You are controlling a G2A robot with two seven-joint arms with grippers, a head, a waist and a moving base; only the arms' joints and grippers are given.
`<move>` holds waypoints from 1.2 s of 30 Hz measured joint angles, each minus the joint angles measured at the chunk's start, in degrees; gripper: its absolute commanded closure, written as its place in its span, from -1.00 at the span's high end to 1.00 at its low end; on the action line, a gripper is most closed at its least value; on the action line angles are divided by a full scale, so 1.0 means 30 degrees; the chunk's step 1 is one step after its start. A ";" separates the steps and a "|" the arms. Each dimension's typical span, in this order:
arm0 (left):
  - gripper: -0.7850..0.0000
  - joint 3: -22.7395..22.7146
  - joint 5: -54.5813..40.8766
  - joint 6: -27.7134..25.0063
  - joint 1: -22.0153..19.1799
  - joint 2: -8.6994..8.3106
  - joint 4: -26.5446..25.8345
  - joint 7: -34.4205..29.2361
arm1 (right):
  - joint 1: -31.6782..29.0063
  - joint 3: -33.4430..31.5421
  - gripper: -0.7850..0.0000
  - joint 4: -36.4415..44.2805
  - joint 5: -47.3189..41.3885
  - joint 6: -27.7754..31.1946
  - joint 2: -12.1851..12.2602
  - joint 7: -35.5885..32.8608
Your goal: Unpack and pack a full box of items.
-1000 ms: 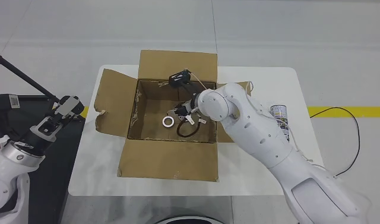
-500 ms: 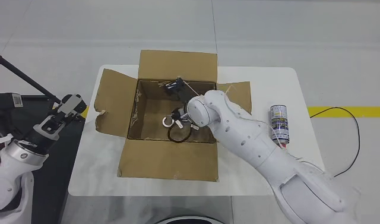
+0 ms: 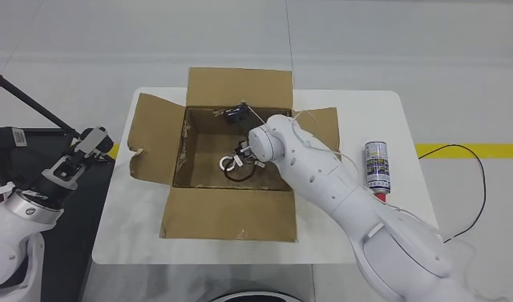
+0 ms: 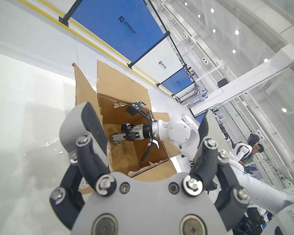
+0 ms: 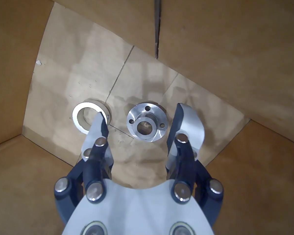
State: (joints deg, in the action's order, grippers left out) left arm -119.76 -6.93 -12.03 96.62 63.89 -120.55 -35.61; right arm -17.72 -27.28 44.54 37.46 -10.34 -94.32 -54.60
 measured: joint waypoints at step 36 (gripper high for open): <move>1.00 0.0123 0.0154 0.0072 0.0149 -0.0172 -0.0036 0.0309 | 0.0179 -0.0349 -0.41 -0.2498 0.1729 0.0384 -0.1593 -0.0864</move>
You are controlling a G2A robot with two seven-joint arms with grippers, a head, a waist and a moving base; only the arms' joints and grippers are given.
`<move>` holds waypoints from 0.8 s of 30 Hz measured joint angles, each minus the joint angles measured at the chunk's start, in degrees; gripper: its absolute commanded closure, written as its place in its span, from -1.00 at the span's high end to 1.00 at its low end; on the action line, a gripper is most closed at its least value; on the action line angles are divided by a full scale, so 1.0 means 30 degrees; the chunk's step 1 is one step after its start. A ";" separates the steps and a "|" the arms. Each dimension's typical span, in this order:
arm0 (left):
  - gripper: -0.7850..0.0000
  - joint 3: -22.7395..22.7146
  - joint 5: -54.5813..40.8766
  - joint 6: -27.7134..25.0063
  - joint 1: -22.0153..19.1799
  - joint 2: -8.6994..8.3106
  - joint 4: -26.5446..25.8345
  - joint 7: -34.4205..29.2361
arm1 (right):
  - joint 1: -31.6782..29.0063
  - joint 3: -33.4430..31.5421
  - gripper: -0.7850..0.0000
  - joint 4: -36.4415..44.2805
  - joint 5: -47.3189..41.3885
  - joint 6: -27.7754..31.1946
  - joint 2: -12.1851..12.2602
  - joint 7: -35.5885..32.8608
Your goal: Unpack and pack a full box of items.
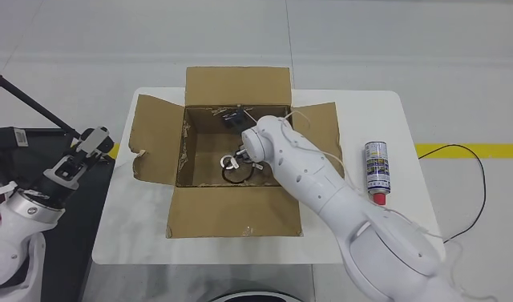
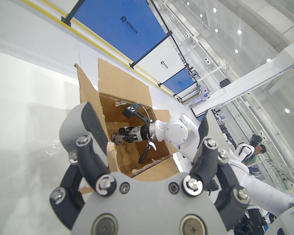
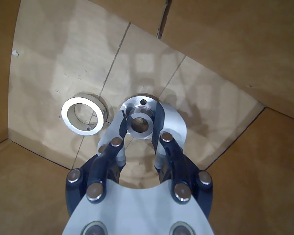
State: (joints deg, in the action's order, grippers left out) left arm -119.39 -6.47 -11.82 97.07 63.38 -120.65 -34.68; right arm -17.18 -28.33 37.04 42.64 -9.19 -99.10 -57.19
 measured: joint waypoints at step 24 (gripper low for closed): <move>1.00 -0.0328 -0.0160 -0.0155 0.0795 0.0000 -0.0549 0.0296 | -0.0602 -0.1008 -1.00 0.0556 0.1152 0.0136 -0.0136 -0.0487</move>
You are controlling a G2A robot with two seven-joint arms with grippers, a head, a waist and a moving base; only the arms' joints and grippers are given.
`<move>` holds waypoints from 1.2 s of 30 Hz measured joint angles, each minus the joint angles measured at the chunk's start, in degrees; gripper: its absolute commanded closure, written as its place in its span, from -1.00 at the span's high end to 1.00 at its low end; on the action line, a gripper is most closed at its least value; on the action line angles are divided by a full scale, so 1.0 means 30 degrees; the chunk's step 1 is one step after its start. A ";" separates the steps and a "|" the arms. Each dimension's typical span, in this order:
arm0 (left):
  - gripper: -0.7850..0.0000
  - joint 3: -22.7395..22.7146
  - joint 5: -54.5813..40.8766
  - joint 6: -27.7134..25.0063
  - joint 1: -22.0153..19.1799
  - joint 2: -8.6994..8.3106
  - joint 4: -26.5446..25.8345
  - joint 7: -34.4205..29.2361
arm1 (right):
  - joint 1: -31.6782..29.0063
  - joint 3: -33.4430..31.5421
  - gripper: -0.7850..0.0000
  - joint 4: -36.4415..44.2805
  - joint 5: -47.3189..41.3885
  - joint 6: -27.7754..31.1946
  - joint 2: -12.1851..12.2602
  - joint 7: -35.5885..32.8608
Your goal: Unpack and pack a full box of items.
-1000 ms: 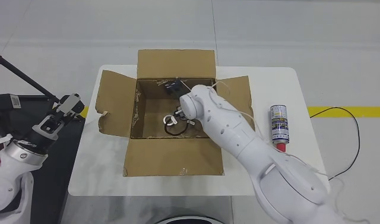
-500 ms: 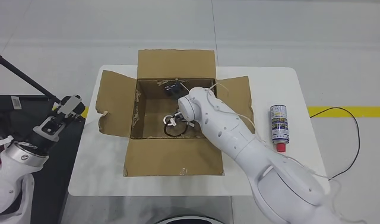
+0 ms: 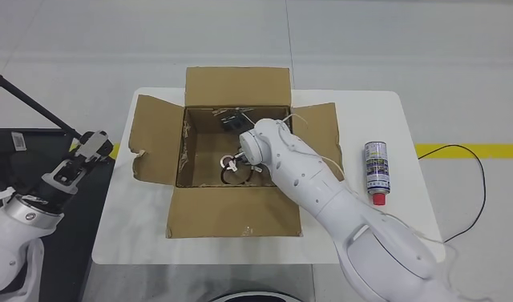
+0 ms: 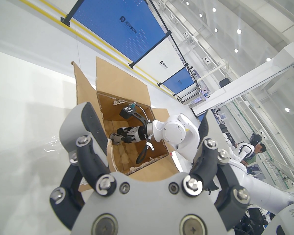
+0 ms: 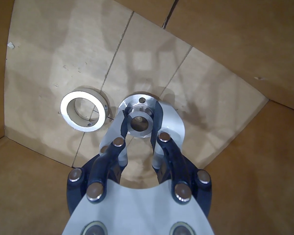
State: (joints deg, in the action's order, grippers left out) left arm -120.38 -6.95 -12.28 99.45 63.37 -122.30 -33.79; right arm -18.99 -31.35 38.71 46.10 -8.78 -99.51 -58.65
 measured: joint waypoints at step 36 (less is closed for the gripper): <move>1.00 -0.2072 0.0018 -0.2691 0.3785 0.0271 -0.0569 -0.1254 | -0.8192 -1.0023 -1.00 1.8273 0.1906 0.5920 0.4470 -0.0503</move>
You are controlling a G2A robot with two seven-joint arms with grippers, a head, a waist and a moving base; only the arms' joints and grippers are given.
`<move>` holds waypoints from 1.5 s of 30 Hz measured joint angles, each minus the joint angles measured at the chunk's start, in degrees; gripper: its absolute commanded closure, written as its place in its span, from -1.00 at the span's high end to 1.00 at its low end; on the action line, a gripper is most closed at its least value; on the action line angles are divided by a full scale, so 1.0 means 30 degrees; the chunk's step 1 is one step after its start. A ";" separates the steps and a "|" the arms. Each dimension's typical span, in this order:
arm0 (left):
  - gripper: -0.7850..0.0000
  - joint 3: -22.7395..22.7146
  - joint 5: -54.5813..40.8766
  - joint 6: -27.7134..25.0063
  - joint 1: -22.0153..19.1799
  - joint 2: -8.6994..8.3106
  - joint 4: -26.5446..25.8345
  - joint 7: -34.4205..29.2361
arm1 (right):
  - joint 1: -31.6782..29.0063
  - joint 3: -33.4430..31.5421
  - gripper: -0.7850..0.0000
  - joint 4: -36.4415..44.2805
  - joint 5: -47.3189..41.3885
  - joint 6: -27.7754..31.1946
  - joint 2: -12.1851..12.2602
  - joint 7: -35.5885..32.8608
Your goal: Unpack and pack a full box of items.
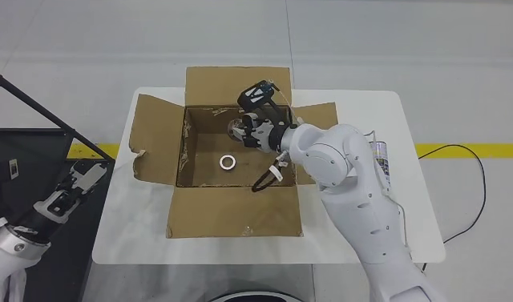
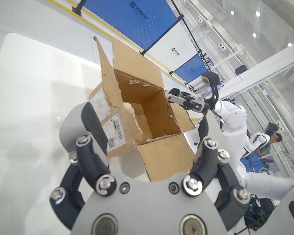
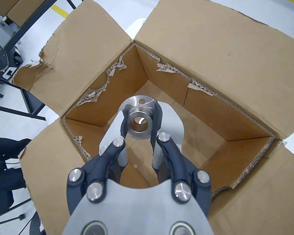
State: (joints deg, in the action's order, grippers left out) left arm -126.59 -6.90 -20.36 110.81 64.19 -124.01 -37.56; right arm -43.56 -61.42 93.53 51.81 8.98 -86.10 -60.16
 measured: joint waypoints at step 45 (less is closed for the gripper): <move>1.00 -0.0010 0.0012 0.0030 -0.0017 -0.0002 0.0008 0.0005 | -0.9156 -1.0532 -1.00 0.8794 0.7171 0.0361 0.2408 -0.7386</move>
State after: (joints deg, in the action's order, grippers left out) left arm -126.62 -6.86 -20.27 110.76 64.18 -123.98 -37.54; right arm -71.03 -93.02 119.91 73.33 10.06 -78.87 -82.32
